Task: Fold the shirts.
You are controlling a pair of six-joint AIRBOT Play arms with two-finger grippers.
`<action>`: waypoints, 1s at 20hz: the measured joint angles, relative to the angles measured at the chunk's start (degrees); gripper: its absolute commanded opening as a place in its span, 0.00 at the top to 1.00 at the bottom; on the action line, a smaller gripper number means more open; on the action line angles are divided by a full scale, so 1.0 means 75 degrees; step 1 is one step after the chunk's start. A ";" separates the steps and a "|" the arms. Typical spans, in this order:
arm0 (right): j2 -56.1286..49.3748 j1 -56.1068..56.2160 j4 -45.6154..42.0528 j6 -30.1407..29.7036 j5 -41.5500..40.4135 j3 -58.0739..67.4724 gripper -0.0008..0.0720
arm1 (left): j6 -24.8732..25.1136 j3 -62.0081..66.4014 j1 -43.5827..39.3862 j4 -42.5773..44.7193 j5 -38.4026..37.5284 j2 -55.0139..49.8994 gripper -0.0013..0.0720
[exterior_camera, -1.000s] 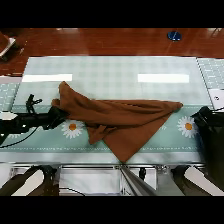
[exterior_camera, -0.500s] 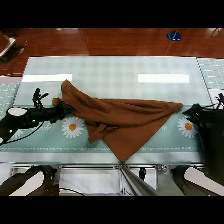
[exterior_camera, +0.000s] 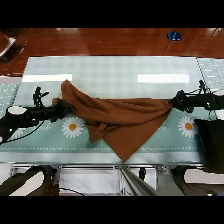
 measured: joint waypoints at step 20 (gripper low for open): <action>0.4727 0.0323 -0.0947 -0.0370 0.1629 0.6916 0.95 | -0.0061 0.9081 0.0825 0.0726 -0.0551 0.2413 0.95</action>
